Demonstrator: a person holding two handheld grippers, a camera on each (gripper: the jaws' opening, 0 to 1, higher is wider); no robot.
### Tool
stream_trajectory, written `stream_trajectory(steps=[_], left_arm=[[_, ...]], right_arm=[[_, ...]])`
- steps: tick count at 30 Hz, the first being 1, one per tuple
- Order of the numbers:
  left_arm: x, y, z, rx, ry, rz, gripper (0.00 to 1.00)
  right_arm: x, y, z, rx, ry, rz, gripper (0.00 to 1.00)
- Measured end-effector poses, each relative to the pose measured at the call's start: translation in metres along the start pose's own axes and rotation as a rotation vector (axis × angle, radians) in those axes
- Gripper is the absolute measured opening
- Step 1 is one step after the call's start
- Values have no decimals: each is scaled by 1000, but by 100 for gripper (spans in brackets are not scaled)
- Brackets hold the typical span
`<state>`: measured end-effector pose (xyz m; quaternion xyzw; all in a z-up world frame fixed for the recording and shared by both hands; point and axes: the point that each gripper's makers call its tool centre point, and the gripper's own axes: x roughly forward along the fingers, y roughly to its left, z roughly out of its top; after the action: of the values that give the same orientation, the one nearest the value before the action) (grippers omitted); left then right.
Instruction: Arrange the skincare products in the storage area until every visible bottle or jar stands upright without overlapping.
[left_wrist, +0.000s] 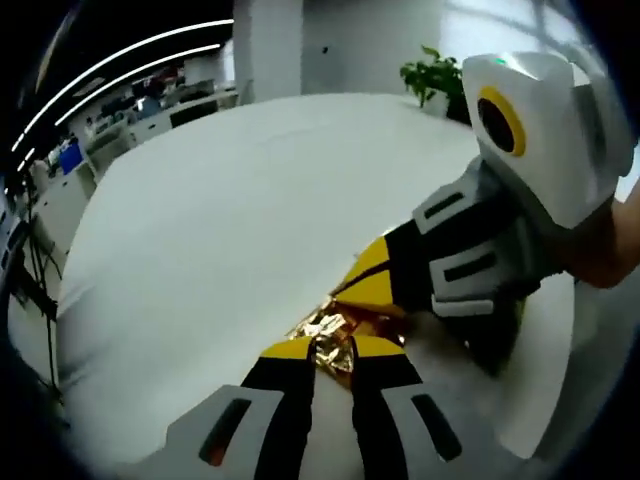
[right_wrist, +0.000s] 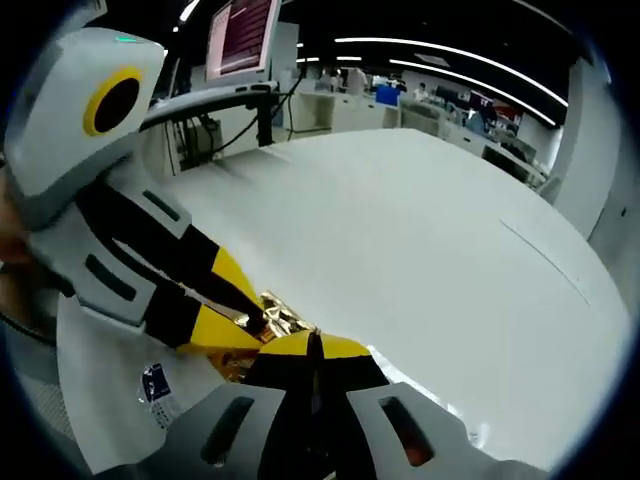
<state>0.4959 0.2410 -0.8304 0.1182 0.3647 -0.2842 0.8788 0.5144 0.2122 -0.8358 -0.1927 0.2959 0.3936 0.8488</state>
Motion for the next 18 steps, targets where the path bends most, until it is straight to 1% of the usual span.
stream_trajectory(steps=[2, 4, 8, 10, 12, 14, 16, 18], left_arm=[[1, 2, 0, 12, 2, -3, 13], [3, 7, 0, 30, 8, -3, 12], [6, 8, 1, 52, 15, -26, 11], [7, 10, 1, 73, 16, -36, 11], [7, 9, 2, 83, 16, -42, 10], [8, 10, 2, 92, 16, -50, 10], [9, 9, 2, 98, 13, -62, 9], [9, 7, 3, 108, 10, -73, 9]], right_arm=[[0, 0, 0, 4, 0, -2, 1], [0, 0, 0, 0, 0, -4, 1], [-2, 1, -1, -6, 2, -8, 2], [-3, 0, -1, -18, 2, -13, 3], [-6, -3, 1, -35, -13, -28, 8], [-13, -4, 5, -61, -34, -38, 9], [-19, 0, 10, -88, -56, -28, 10], [-24, 5, 13, -161, -59, -26, 10]])
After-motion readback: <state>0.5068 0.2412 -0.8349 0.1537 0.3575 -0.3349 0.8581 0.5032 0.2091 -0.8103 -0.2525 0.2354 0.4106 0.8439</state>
